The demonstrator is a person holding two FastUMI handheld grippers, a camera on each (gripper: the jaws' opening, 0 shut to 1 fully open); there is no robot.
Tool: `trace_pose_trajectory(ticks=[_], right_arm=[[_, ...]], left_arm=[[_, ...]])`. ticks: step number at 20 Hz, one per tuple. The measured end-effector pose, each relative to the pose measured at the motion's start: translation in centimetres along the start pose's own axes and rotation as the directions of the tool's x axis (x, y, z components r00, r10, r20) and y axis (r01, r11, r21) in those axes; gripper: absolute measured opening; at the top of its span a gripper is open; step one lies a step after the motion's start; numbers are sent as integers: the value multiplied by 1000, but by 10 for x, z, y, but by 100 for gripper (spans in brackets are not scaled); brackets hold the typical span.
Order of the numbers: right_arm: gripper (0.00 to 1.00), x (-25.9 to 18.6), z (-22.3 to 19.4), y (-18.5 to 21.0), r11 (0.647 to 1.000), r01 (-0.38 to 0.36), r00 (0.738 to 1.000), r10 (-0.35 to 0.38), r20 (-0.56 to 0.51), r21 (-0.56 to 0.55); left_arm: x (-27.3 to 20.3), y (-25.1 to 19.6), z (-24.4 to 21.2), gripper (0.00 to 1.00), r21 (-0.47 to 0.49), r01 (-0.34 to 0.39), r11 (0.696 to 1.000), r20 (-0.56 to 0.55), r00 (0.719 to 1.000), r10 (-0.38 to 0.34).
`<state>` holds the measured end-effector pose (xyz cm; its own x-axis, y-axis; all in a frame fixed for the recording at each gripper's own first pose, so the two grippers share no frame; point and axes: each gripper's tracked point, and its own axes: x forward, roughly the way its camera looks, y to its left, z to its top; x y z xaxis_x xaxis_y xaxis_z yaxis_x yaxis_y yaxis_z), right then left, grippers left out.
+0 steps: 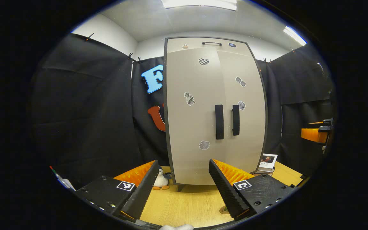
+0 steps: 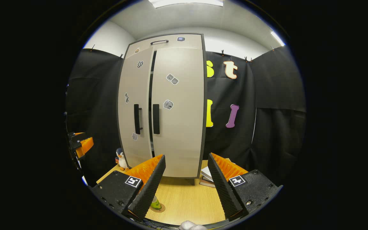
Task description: Grasp the bottle in the cabinet with the left hand and place it on the coaster, then close the right door with the right hand and the left door with the left hand.
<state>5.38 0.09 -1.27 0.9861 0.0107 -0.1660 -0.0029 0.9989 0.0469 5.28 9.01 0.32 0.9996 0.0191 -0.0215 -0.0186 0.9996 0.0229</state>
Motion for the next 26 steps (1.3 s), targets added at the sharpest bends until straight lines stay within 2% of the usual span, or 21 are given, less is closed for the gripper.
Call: trace_pose_trajectory(ticks=[26], right_arm=[[82,-6,-8,-10,1000,-5,1000,5,-4,24]], left_arm=[[-7,-9,-2,96,5,-1,1000,-2,1000,1]])
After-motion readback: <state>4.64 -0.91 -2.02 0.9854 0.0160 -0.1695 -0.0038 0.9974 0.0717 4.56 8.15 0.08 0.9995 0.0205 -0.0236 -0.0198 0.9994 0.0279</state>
